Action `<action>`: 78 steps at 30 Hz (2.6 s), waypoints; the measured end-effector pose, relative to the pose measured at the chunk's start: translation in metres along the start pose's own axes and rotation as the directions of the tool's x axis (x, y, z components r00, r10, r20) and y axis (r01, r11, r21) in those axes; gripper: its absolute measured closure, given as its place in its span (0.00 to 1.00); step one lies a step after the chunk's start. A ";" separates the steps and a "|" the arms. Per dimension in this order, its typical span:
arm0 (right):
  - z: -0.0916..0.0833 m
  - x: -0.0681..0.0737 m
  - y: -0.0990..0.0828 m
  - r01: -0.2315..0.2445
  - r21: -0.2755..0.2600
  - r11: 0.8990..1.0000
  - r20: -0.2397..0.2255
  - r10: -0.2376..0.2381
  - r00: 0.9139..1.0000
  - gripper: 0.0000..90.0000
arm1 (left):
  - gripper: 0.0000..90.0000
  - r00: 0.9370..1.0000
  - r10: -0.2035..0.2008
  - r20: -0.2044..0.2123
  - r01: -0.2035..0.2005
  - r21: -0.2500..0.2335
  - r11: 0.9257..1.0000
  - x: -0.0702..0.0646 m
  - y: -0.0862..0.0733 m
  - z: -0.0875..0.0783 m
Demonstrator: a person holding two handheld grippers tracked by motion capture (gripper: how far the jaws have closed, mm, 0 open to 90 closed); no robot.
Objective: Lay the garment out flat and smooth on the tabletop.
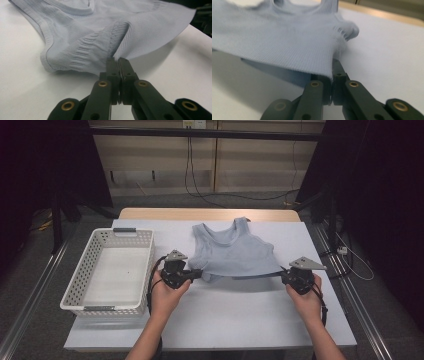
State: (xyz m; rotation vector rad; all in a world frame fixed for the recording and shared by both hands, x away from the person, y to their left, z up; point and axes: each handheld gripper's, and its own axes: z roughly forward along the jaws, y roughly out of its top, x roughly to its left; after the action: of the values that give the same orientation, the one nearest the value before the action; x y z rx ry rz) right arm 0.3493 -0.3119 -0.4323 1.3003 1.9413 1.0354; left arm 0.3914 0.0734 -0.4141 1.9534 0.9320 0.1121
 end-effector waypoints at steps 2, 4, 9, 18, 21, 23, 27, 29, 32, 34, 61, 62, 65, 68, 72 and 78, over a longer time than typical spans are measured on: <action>-0.010 -0.001 0.007 0.008 -0.050 0.999 0.018 -0.007 1.000 0.99 | 0.98 1.000 0.003 0.003 -0.003 -0.006 1.000 0.000 0.001 -0.001; -0.020 -0.001 0.015 0.022 -0.091 0.996 0.034 -0.019 0.999 0.99 | 0.98 1.000 0.001 0.004 -0.001 -0.014 1.000 -0.001 0.002 -0.002; -0.026 0.002 0.017 0.049 -0.104 0.993 0.063 -0.042 0.997 0.97 | 0.98 1.000 0.000 0.003 0.000 -0.009 1.000 -0.001 0.002 -0.001; -0.005 0.004 -0.006 0.034 0.024 0.999 0.035 -0.034 0.999 0.86 | 0.98 1.000 0.003 -0.003 -0.003 0.010 1.000 0.000 -0.001 0.002; 0.000 0.005 -0.010 0.039 0.056 0.998 0.027 -0.041 0.999 0.82 | 0.98 1.000 0.003 -0.003 -0.003 0.007 1.000 0.000 -0.001 0.002; 0.003 0.005 -0.013 0.035 0.070 0.997 0.017 -0.037 0.999 0.85 | 0.98 1.000 0.003 -0.004 -0.003 0.009 1.000 0.000 -0.001 0.002; 0.002 0.003 -0.015 0.014 0.077 0.997 -0.005 -0.014 1.000 0.92 | 0.98 1.000 -0.001 0.001 0.001 0.007 1.000 0.000 -0.001 0.002; 0.000 0.001 -0.015 0.007 0.065 0.998 -0.006 -0.007 1.000 0.95 | 0.98 1.000 -0.002 0.003 0.002 0.008 1.000 -0.001 -0.001 0.002; -0.005 -0.002 -0.013 -0.025 0.023 0.999 -0.005 0.025 1.000 0.98 | 0.98 1.000 -0.005 0.010 0.005 0.005 1.000 -0.002 -0.001 0.002; -0.011 -0.005 -0.008 -0.049 -0.030 0.998 0.001 0.049 0.999 0.99 | 0.98 1.000 -0.005 0.017 0.005 0.006 1.000 -0.002 -0.001 0.002; -0.015 -0.005 -0.010 -0.057 -0.030 0.998 -0.006 0.057 0.998 0.99 | 0.50 0.999 0.051 0.020 -0.052 0.076 0.996 -0.001 -0.006 0.006; -0.015 -0.005 -0.010 -0.057 -0.028 0.998 -0.006 0.057 0.998 0.99 | 0.49 0.999 0.050 0.018 -0.051 0.079 0.996 -0.002 -0.007 0.007; -0.014 -0.004 -0.010 -0.058 -0.027 0.998 -0.006 0.058 0.998 0.99 | 0.44 0.998 0.066 0.014 -0.067 0.097 0.993 -0.002 -0.010 0.009; -0.015 -0.004 -0.010 -0.055 -0.028 0.998 -0.005 0.055 0.998 0.99 | 0.44 0.997 0.069 0.016 -0.071 0.104 0.992 -0.003 -0.011 0.012; -0.015 -0.004 -0.011 -0.048 -0.027 0.998 -0.002 0.048 0.999 0.99 | 0.47 0.997 0.079 0.023 -0.081 0.118 0.990 -0.004 -0.012 0.018; -0.016 -0.005 -0.013 -0.048 -0.026 0.998 -0.002 0.048 0.999 0.99 | 0.47 0.996 0.085 0.020 -0.087 0.132 0.987 -0.004 -0.014 0.022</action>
State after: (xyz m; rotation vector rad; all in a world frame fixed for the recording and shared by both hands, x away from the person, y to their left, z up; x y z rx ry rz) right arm 0.3321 -0.3236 -0.4342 1.3386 1.8996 1.0819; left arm 0.3905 0.0591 -0.4367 2.1158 0.8647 0.0872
